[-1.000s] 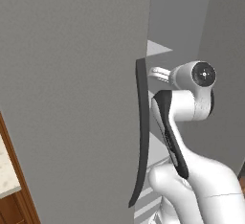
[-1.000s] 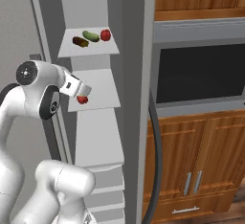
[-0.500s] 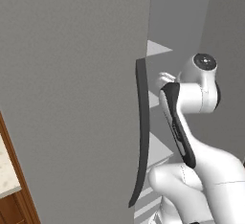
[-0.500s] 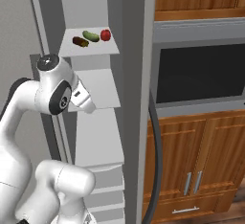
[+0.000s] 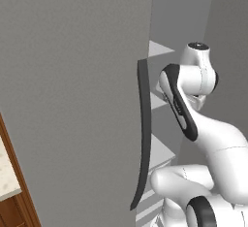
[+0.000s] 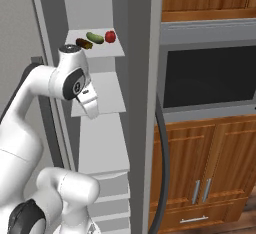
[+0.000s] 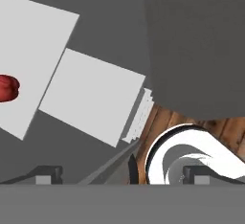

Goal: Take the sweet potato and bell pepper from the second highest rack and move them to the highest rack where the cucumber and bell pepper are located, to maximize freezer space. Close the freezer door after rearranging.

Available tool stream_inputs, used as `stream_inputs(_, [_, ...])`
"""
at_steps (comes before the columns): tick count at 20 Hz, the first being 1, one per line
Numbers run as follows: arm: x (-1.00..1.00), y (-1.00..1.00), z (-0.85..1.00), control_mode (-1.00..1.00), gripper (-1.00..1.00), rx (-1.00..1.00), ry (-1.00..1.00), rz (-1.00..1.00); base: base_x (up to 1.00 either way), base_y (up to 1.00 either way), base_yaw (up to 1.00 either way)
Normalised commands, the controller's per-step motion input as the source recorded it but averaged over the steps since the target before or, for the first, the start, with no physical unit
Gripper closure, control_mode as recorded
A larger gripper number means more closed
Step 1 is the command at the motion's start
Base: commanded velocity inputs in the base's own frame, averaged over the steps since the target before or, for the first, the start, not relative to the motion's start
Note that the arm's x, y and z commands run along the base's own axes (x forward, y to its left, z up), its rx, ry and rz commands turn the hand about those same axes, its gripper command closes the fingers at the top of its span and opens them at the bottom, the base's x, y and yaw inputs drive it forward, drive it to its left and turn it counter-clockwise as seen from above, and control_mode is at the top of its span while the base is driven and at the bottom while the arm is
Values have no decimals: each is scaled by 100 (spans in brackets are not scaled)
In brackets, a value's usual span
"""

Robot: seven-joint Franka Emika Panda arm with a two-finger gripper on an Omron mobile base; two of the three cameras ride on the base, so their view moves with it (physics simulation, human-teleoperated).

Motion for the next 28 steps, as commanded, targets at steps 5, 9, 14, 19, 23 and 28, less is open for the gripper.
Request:
stream_inputs(5, [14, 33, -33, -100, -100, 19, 0, -16, 0, 0, 0])
stream_inputs(9, [22, 26, -13, -100, -100, 34, 0, -11, 0, 0, 0])
stream_inputs(14, [30, 25, -2, -100, -100, 22, 2, -5, 0, 0, 0])
stream_inputs(19, [34, 19, -2, -100, -100, 3, 2, 0, 0, 0, 0])
stream_inputs(23, [35, 15, -2, -100, -100, 7, 0, 0, 0, 0, 0])
stream_inputs(28, [36, 6, -9, -100, -100, 9, 0, 0, 0, 0, 0])
